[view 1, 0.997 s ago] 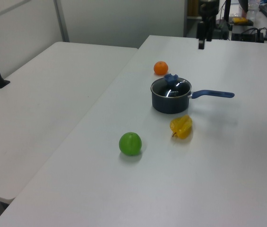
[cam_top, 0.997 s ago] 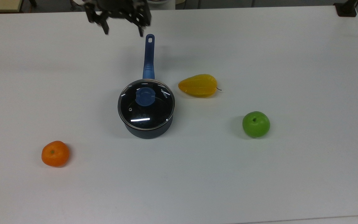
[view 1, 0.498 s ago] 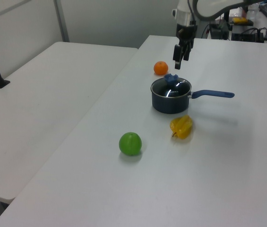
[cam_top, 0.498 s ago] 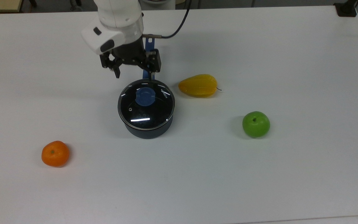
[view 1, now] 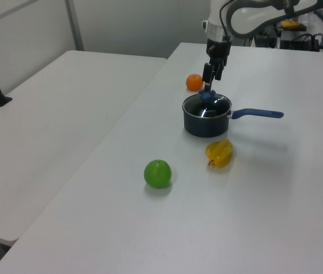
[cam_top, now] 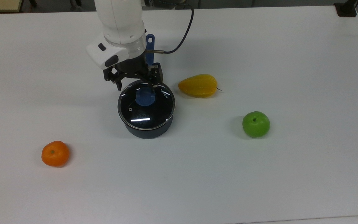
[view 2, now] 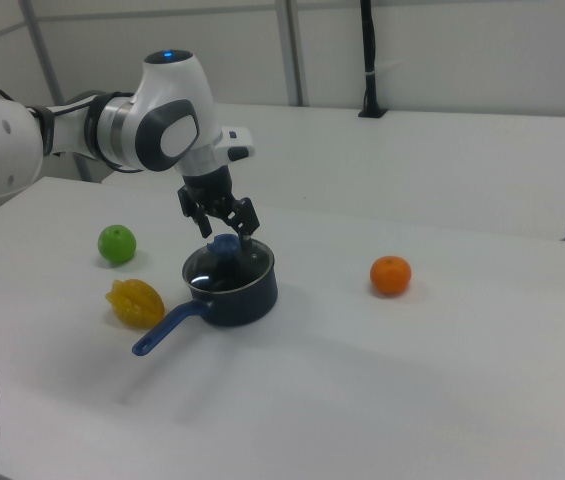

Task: Open lid
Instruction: 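Move the open gripper down over the blue lid knob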

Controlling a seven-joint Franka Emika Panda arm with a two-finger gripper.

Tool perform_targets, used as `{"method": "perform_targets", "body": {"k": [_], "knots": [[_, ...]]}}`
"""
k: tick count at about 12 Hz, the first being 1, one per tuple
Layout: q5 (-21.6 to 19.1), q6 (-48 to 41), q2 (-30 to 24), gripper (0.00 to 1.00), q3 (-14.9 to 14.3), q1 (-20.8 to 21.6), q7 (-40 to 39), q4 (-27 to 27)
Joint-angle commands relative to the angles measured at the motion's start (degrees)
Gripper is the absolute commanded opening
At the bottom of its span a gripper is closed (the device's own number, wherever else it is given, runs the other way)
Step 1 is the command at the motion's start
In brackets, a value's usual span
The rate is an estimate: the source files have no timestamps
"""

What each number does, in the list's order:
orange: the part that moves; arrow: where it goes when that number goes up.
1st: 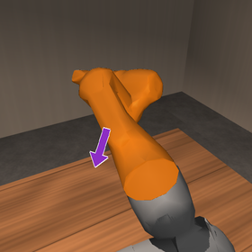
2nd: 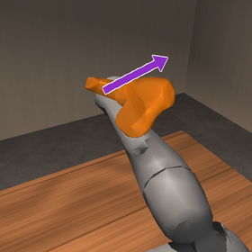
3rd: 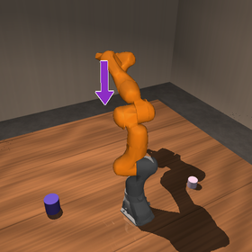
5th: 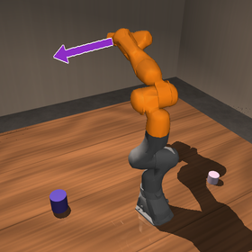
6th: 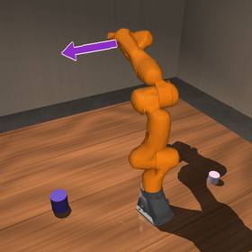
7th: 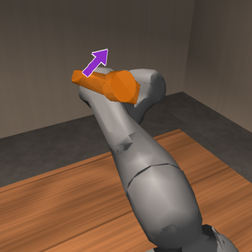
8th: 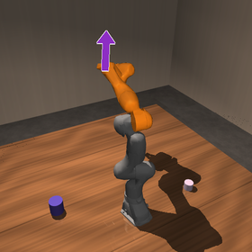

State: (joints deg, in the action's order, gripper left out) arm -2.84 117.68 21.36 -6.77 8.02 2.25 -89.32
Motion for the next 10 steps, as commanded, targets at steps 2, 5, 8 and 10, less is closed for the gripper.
{"method": "perform_targets", "body": {"k": [2,5,8,10], "knots": [[-0.15,1.49,1.14,0.99,0.00,0.95,-1.02,0.55],[0.03,2.99,2.10,0.99,0.00,1.04,-0.93,0.55],[0.38,3.08,2.55,0.97,0.09,1.12,-0.93,0.55],[0.47,3.08,2.55,0.88,0.09,1.12,-1.02,0.55]]}}
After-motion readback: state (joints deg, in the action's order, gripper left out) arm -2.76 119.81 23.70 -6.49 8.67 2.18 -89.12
